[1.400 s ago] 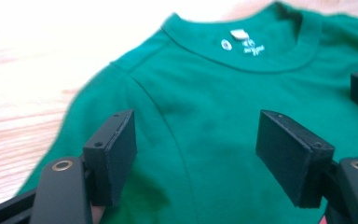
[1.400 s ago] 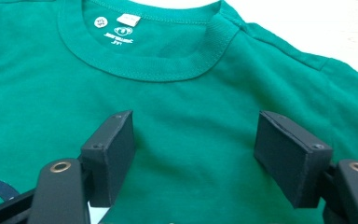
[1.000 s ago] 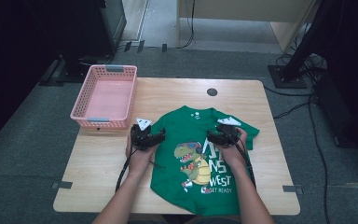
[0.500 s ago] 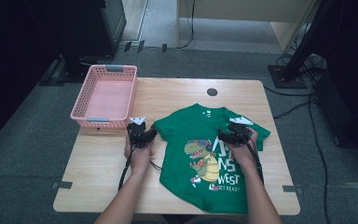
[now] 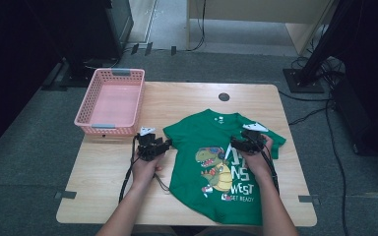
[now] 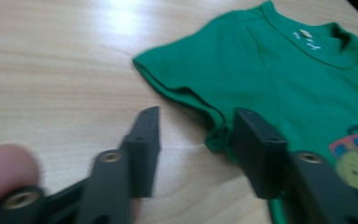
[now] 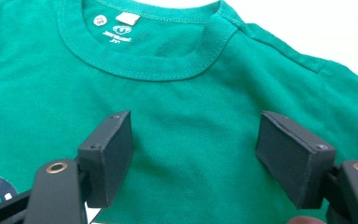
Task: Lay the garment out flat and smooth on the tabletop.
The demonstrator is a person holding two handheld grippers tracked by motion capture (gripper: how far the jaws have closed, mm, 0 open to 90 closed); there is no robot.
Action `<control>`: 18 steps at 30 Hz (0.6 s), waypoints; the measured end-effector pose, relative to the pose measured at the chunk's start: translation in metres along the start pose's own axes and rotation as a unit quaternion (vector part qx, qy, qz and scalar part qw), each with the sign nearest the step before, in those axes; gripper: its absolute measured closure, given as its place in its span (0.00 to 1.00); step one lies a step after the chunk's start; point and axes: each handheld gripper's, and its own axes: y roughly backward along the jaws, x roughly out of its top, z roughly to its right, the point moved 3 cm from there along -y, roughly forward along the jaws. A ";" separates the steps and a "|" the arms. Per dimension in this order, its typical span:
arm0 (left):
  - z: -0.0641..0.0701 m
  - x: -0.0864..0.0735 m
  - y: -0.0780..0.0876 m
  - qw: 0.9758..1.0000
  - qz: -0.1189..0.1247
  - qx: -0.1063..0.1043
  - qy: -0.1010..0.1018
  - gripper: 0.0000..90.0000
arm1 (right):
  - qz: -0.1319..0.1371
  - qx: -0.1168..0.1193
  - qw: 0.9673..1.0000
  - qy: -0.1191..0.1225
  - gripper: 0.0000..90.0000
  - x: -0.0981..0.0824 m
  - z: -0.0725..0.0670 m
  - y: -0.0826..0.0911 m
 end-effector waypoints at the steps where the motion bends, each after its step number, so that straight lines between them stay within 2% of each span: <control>1: 0.000 0.001 -0.001 1.000 -0.004 -0.008 0.001 0.66 | 0.000 0.000 1.000 0.000 0.30 0.000 0.000 0.000; 4: 0.003 0.004 -0.006 1.000 -0.016 -0.024 -0.005 0.67 | 0.000 0.000 1.000 0.000 0.30 0.000 0.000 0.000; 6: 0.009 0.004 -0.010 0.998 -0.028 -0.039 -0.029 0.67 | 0.000 0.000 1.000 0.000 0.30 0.000 0.000 0.000; 8: 0.014 0.003 -0.010 0.995 -0.042 -0.080 -0.050 0.67 | 0.000 0.000 1.000 0.000 0.30 0.000 0.000 0.000; 9: 0.017 0.001 -0.007 0.991 -0.041 -0.102 -0.078 0.67 | 0.000 0.000 1.000 0.000 0.30 0.000 0.000 0.000; 10: 0.019 0.001 -0.005 0.988 -0.042 -0.122 -0.089 0.67 | 0.000 0.000 1.000 0.000 0.30 0.000 0.000 0.000; 11: 0.018 0.001 -0.002 0.985 -0.037 -0.145 -0.086 0.67 | 0.000 0.000 1.000 0.000 0.30 0.000 0.000 0.000; 12: 0.015 0.004 0.001 0.985 -0.029 -0.155 -0.072 0.67 | 0.000 0.000 1.000 -0.001 0.30 0.000 0.000 0.000; 13: 0.010 0.006 0.002 0.987 -0.020 -0.152 -0.048 0.65 | 0.000 0.000 1.000 -0.001 0.30 0.000 0.000 0.000; 15: 0.001 0.011 0.002 0.992 -0.009 -0.127 -0.006 0.59 | 0.000 0.000 1.000 0.000 0.30 0.000 0.000 0.000; 16: -0.001 0.013 0.002 0.994 -0.005 -0.113 -0.001 0.58 | 0.000 0.000 1.000 0.000 0.30 0.000 0.000 0.000; 18: -0.001 0.015 0.003 0.998 0.017 -0.060 -0.023 0.52 | 0.000 0.000 1.000 -0.001 0.30 0.000 0.000 0.000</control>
